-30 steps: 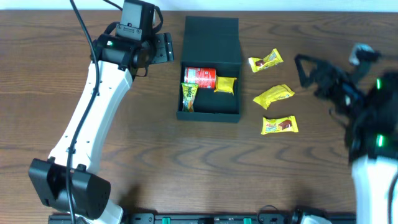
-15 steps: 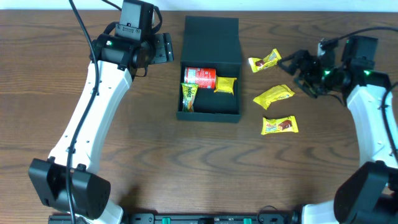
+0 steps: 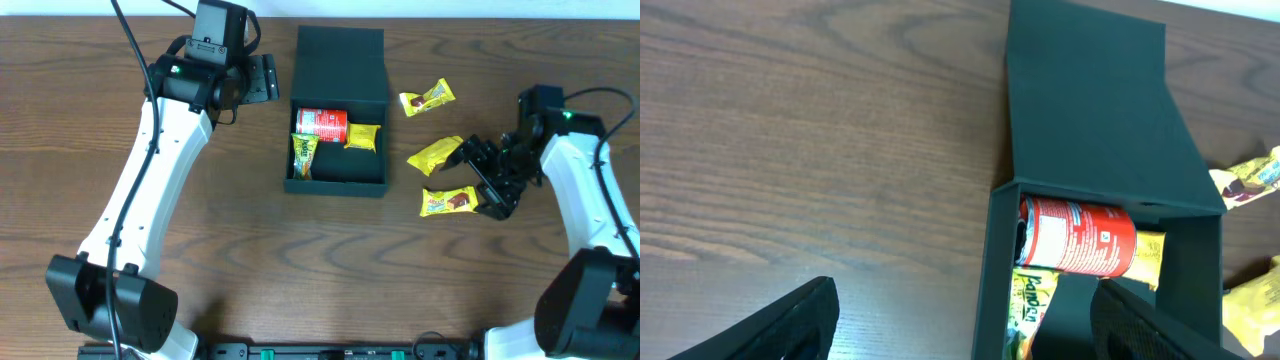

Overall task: Pack container
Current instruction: 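Reach the right gripper to the lower yellow Apollo pack and grasp it, then carry the Apollo pack with the right gripper into the box, then push the Apollo pack down into the box and release it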

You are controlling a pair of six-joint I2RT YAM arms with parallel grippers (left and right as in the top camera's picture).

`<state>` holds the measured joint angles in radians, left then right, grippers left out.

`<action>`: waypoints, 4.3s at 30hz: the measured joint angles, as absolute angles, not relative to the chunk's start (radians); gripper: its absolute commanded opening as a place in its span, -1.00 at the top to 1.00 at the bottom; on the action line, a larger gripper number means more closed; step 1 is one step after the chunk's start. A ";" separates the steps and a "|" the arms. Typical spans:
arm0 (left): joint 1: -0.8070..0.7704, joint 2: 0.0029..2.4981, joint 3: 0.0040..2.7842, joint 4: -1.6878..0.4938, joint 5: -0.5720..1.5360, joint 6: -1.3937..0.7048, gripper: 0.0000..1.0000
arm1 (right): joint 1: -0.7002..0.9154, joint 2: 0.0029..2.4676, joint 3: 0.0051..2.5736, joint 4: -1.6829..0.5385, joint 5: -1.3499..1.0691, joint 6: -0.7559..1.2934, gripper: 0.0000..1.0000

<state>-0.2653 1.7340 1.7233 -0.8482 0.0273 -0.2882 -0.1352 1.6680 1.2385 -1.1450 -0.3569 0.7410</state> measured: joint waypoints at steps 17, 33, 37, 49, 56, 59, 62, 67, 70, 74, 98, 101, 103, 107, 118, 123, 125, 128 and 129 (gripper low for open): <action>-0.265 1.734 1.723 -0.860 0.027 -0.288 -0.63 | -0.133 1.670 1.029 -0.880 -0.279 0.904 -0.22; -0.265 1.734 1.723 -0.860 0.027 -0.288 -0.63 | -0.085 1.797 1.025 -0.802 -0.272 0.934 0.32; -0.265 1.734 1.723 -0.860 0.027 -0.288 -0.64 | -0.085 1.798 1.025 -0.799 -0.273 0.935 0.41; -0.265 1.734 1.723 -0.860 0.027 -0.288 -0.63 | -0.085 1.798 1.047 -0.861 -0.307 0.929 0.97; -0.256 1.734 1.723 -0.860 0.022 -0.288 -0.63 | -0.052 1.800 1.297 -1.059 -0.271 0.777 0.97; -0.232 1.734 1.723 -0.866 0.019 -0.288 -0.63 | 0.017 1.800 1.477 -1.084 -0.231 0.665 0.97; -0.192 1.734 1.723 -0.884 0.018 -0.288 -0.63 | 0.137 1.800 1.629 -1.077 -0.200 0.540 0.97; -0.131 1.734 1.723 -0.925 0.015 -0.288 -0.63 | 0.352 1.800 1.694 -1.027 -0.130 0.380 0.97; -0.104 1.734 1.723 -0.954 0.015 -0.288 -0.63 | 0.451 1.818 1.694 -0.999 -0.084 0.322 0.97; -0.097 1.734 1.723 -0.968 0.015 -0.288 -0.63 | 0.500 1.895 1.696 -1.037 -0.070 0.266 0.97; -0.098 1.734 1.723 -0.970 0.015 -0.288 -0.64 | 0.557 2.121 1.943 -1.317 -0.182 0.208 0.97; -0.098 1.734 1.723 -0.971 0.015 -0.287 -0.64 | 0.541 2.131 1.996 -1.375 -0.187 0.210 0.97; -0.098 1.734 1.723 -0.971 0.015 -0.288 -0.64 | 0.532 2.132 2.031 -1.411 -0.192 0.211 0.97; -0.098 1.734 1.723 -0.970 0.015 -0.288 -0.64 | 0.525 2.132 2.061 -1.449 -0.214 0.211 0.97; -0.098 1.734 1.723 -0.970 0.013 -0.278 -0.64 | 0.526 2.235 2.061 -1.464 -0.249 0.211 0.97; -0.096 1.734 1.723 -0.970 -0.006 -0.250 -0.64 | 0.527 2.245 2.062 -1.423 -0.255 0.211 0.97; -0.084 1.734 1.723 -0.971 -0.012 -0.241 -0.65 | 0.531 2.245 2.062 -1.402 -0.254 0.211 0.97; -0.071 1.734 1.723 -0.978 -0.015 -0.234 -0.65 | 0.534 2.245 2.062 -1.392 -0.247 0.211 0.97; -0.067 1.734 1.723 -0.981 -0.015 -0.234 -0.64 | 0.535 2.245 2.062 -1.390 -0.246 0.211 0.97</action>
